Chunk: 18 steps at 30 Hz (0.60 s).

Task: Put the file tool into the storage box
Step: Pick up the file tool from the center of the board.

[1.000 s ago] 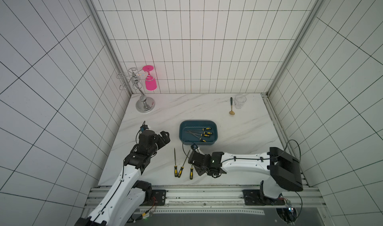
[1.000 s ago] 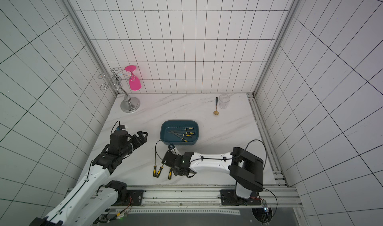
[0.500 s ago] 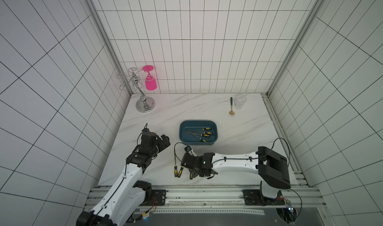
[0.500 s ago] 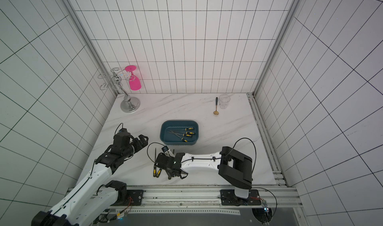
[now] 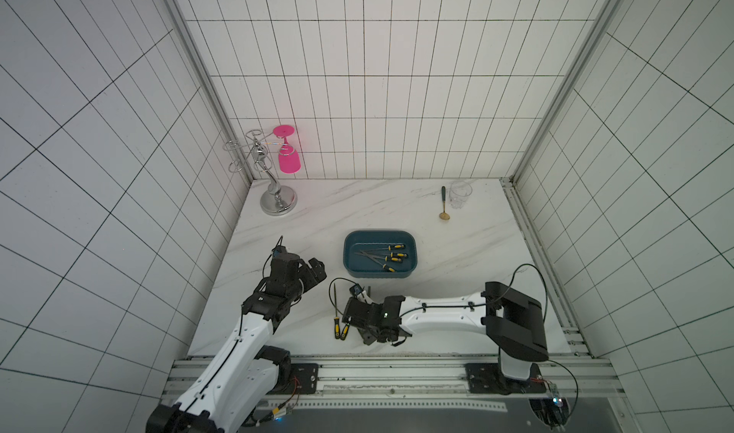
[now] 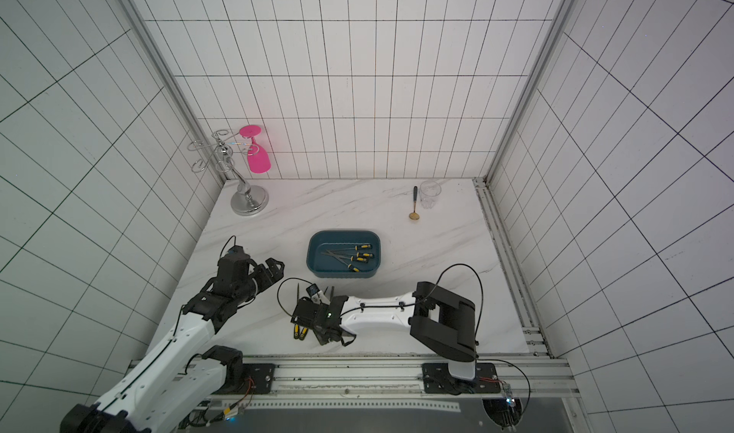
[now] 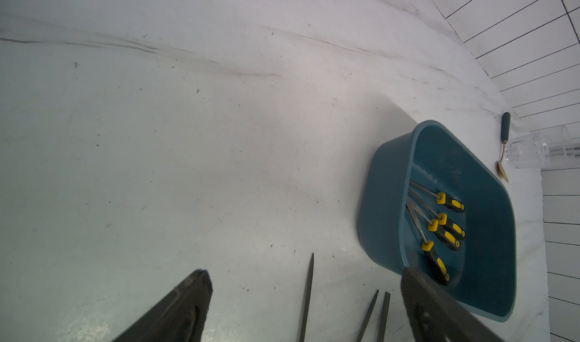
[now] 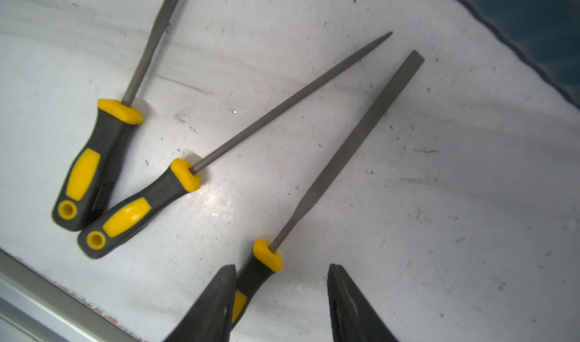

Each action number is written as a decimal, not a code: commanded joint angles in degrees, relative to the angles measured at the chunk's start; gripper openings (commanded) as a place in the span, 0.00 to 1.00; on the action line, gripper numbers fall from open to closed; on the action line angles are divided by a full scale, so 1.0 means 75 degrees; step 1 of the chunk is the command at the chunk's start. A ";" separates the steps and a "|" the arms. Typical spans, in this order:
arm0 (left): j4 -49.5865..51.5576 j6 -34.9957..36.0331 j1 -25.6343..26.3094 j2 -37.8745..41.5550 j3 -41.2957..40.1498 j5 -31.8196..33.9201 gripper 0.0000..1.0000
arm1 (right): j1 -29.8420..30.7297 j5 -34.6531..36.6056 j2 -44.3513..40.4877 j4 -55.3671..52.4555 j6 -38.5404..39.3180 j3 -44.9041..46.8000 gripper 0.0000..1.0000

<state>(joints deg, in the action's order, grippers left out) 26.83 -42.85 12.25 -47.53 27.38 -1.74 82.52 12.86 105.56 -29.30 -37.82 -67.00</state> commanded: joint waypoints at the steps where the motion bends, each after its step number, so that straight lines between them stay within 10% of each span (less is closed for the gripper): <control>1: -0.0062 0.0112 -0.0040 0.0069 0.0033 -0.0003 0.98 | 0.0060 0.0031 0.0123 -0.0217 -0.0136 -0.0347 0.51; 18: -0.0021 0.0293 -0.0016 -0.0526 0.0068 -0.0798 0.98 | -0.0338 0.0704 -0.1081 -0.0581 -0.0482 0.1341 0.53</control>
<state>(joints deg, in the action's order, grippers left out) 26.85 -42.11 12.25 -50.54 27.18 -6.15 81.67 15.46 101.95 -31.40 -39.94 -61.12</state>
